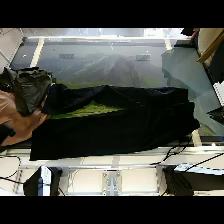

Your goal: Fold the clothes and pants, and hang the long-sleeved shirts on hangers.

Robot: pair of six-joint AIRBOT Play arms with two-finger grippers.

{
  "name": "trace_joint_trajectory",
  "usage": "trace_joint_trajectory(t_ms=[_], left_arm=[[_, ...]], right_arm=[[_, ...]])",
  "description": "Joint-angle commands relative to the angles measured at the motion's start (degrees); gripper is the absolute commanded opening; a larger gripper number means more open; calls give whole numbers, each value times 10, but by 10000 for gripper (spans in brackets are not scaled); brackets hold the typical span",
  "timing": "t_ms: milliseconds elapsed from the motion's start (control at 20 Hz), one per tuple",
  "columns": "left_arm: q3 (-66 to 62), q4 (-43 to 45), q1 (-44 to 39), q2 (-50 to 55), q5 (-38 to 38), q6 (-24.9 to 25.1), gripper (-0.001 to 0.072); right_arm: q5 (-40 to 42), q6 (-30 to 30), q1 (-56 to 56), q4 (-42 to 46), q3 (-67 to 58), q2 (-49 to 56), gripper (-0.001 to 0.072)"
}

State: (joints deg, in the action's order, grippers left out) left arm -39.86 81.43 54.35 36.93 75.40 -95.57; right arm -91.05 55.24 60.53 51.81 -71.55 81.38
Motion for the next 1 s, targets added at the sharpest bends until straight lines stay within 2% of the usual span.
trace_joint_trajectory(t_ms=[0, 100, 250, 300, 350, 400, 650, 700, 950], left_arm=[[39, -151, 173, 31, 12, 121, 682], [39, -119, 191, 72, 21, 142, 682], [39, -116, 189, 153, 54, 264, 672], [39, -116, 190, 178, 50, 294, 583], [39, -116, 190, 204, 48, 335, 457], [39, -114, 190, 227, 42, 367, 457], [32, -112, 189, 337, 17, 405, 475], [26, -112, 189, 350, 18, 413, 501], [-14, -147, 189, 388, 16, 494, 510]], right_arm=[[-5, -3, 4, -49, 7, -28, 351], [-11, -3, 5, -70, 7, -37, 350], [-20, 12, 5, -84, 7, -50, 349], [-26, 16, 4, -88, 7, -56, 349], [-29, 25, 4, -90, 7, -64, 349], [-31, 31, 4, -90, 7, -73, 349], [-27, 43, 4, -100, 7, -129, 348], [-26, 43, 5, -100, 7, -140, 348], [-26, 58, 4, -100, 7, -179, 344]])
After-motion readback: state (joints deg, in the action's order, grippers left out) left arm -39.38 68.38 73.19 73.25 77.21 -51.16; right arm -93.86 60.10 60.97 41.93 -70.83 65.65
